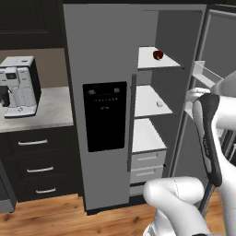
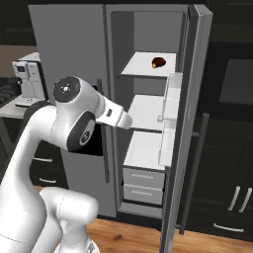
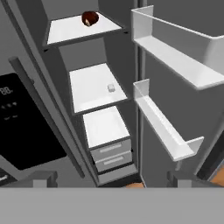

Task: Pick up the frozen steak from the freezer, place it on any shelf in the fridge, and close the fridge and freezer doors when done.

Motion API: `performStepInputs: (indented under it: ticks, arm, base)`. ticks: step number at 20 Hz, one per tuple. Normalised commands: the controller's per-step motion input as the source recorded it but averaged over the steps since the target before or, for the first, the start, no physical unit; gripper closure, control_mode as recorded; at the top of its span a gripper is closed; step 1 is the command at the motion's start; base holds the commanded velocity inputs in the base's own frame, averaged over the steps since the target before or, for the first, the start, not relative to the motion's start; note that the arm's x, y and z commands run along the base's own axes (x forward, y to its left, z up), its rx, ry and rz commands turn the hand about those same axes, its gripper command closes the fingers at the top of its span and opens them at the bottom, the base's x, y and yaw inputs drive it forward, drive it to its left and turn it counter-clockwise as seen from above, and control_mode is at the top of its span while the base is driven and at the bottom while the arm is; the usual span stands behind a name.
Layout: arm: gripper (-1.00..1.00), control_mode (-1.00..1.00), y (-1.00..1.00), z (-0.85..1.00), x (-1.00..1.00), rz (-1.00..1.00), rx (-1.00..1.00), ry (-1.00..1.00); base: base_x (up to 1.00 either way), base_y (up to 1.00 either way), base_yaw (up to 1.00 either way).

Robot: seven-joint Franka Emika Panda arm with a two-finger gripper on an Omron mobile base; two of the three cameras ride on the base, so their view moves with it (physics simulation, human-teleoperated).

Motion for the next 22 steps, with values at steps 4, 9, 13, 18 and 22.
performStepInputs:
  ticks: [4,9,13,18,22]
  arm:
    - [-1.00,-1.00,-1.00,-0.21,-1.00,0.00,0.00,0.10]
    - [-1.00,-1.00,-1.00,0.00,-1.00,-0.04,0.01,0.01]
    - [-1.00,-1.00,-1.00,0.00,-0.70,-0.03,0.01,0.00]
    - [-1.00,-1.00,-1.00,0.00,-0.03,0.00,0.00,-0.01]
    - [-1.00,-1.00,-0.82,-0.04,0.27,-0.02,0.00,0.00]
  base:
    - [0.00,0.00,0.00]
    - [0.00,0.00,0.00]
    - [0.00,0.00,0.00]
    - [0.00,0.00,0.00]
    - [0.00,0.00,0.00]
